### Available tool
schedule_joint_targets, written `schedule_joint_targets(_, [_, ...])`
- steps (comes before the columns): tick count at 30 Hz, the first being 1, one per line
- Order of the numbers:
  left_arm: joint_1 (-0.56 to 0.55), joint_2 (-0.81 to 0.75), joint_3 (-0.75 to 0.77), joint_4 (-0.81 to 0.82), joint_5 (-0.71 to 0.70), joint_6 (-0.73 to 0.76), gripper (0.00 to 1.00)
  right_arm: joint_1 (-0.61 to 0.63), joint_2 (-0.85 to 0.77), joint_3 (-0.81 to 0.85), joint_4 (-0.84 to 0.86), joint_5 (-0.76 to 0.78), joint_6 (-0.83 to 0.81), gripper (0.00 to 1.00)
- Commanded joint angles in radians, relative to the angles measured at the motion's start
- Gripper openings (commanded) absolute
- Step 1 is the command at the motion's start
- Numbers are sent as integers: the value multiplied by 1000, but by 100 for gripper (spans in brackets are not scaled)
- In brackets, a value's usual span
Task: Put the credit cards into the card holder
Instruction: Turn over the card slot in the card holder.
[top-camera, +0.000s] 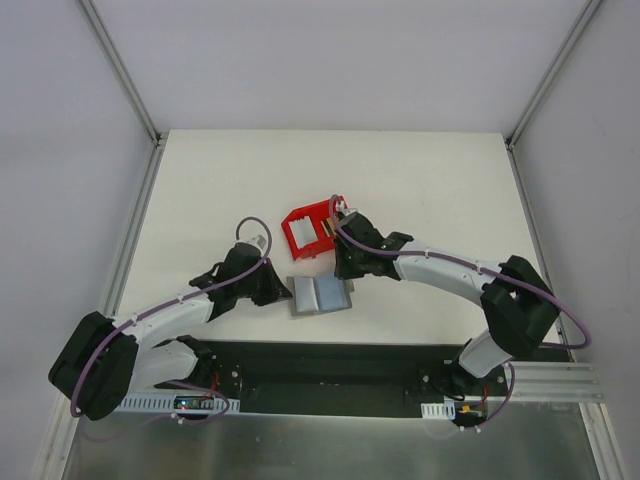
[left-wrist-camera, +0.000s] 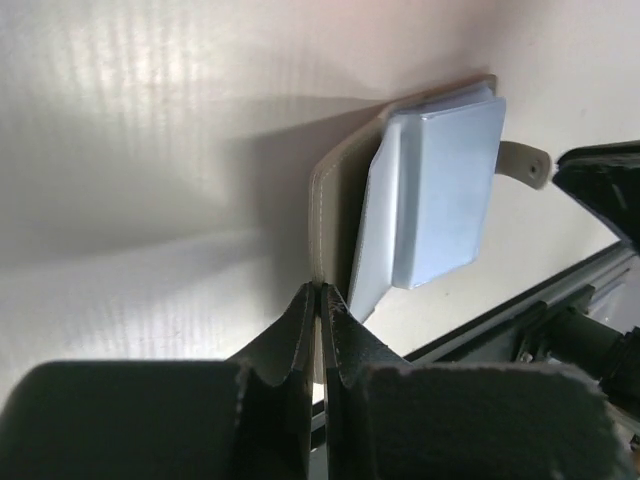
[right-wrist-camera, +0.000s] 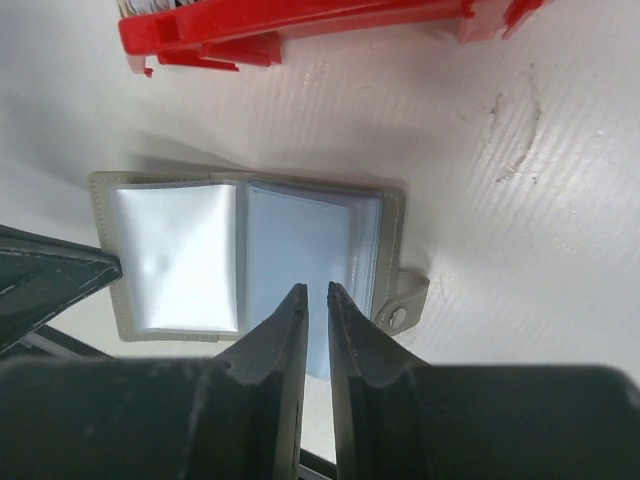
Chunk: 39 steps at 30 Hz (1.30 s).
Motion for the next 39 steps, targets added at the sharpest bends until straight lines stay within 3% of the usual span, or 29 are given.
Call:
schedule_joint_targets(1, [6,-36,-38,-34,-79,-35,0,1,-10,-16,51,-67,47,17])
schedule_joint_targets(22, [6,26,-60,13,-70,-44,0,-3,130,-44,99,-229,136,23])
schedule_joint_targets(29, [6,71,-78,46,-66,-67,0,-2,240,-26,193,-340,160,24])
schedule_joint_targets(39, [6,134,-124,73,-109,-135,0,7,207,10,432,-541,142,28])
